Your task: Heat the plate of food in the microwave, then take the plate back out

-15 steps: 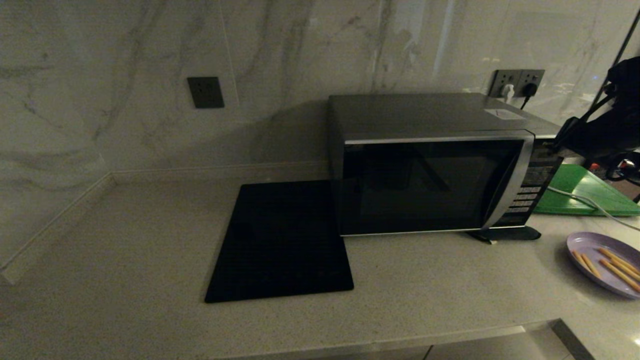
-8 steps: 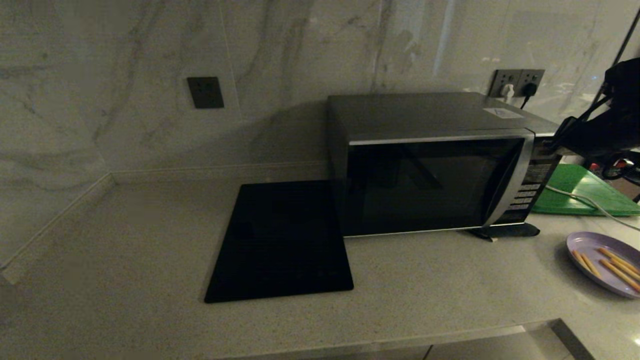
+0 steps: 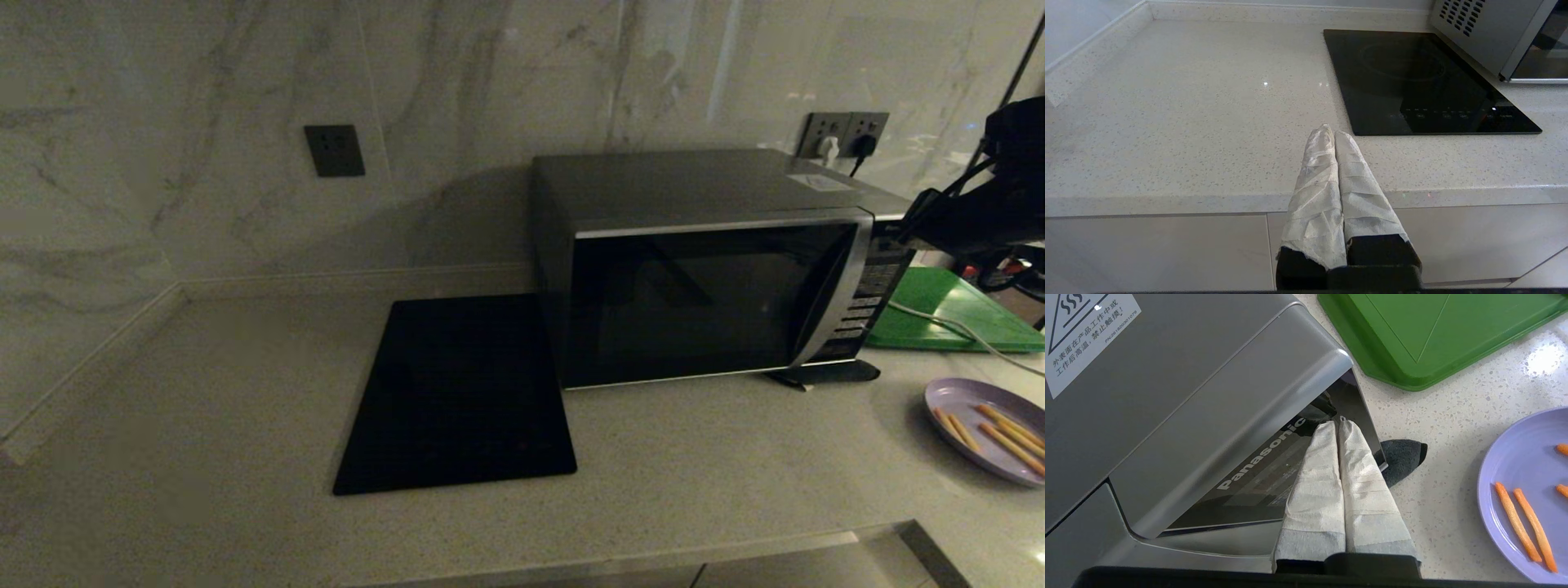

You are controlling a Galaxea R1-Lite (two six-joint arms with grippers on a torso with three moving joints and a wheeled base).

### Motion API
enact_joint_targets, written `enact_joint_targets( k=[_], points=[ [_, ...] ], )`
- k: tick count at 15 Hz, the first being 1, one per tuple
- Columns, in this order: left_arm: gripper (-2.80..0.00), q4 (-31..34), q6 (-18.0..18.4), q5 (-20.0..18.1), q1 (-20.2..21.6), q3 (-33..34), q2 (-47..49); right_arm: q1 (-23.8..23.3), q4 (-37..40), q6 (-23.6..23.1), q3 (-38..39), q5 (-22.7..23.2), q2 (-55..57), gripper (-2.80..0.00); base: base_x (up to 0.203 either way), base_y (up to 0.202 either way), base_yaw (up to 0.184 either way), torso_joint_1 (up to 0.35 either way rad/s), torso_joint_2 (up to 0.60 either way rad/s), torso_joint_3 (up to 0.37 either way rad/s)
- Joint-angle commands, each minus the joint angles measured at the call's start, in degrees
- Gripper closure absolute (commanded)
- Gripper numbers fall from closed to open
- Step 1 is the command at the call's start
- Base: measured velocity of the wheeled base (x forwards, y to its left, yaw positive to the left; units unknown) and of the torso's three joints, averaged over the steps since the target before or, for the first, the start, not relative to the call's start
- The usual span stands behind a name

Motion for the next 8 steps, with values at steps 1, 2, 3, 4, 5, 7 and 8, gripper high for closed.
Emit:
enact_joint_targets(
  k=[1, 2, 3, 4, 5, 7, 8],
  points=[
    [0.0, -0.02, -0.04, 0.02, 0.04, 0.0, 0.09, 0.08, -0.11, 0.17, 0.02, 0.18, 0.17, 0.0, 0.0, 0.0, 0.0, 0.0, 0.0, 0.0],
    [0.0, -0.02, -0.04, 0.02, 0.04, 0.0, 0.09, 0.03, -0.2, 0.21, 0.02, 0.18, 0.26, 0.0, 0.0, 0.0, 0.0, 0.0, 0.0, 0.0],
    [0.0, -0.02, -0.04, 0.02, 0.04, 0.0, 0.09, 0.01, -0.18, 0.23, 0.04, 0.18, 0.17, 0.0, 0.0, 0.0, 0.0, 0.0, 0.0, 0.0],
    [0.0, -0.02, -0.04, 0.02, 0.04, 0.0, 0.04, 0.04, -0.11, 0.23, 0.11, 0.18, 0.08, 0.0, 0.0, 0.0, 0.0, 0.0, 0.0, 0.0],
    [0.0, -0.02, -0.04, 0.02, 0.04, 0.0, 0.09, 0.09, 0.04, 0.32, 0.11, 0.18, -0.26, 0.0, 0.0, 0.0, 0.0, 0.0, 0.0, 0.0],
    [0.0, -0.02, -0.04, 0.02, 0.04, 0.0, 0.09, 0.09, 0.36, 0.35, 0.35, 0.15, -1.77, 0.0, 0.0, 0.0, 0.0, 0.0, 0.0, 0.0],
    [0.0, -0.02, -0.04, 0.02, 0.04, 0.0, 0.09, 0.07, 0.51, 0.2, 1.09, 0.07, -3.25, 0.0, 0.0, 0.0, 0.0, 0.0, 0.0, 0.0]
  ],
)
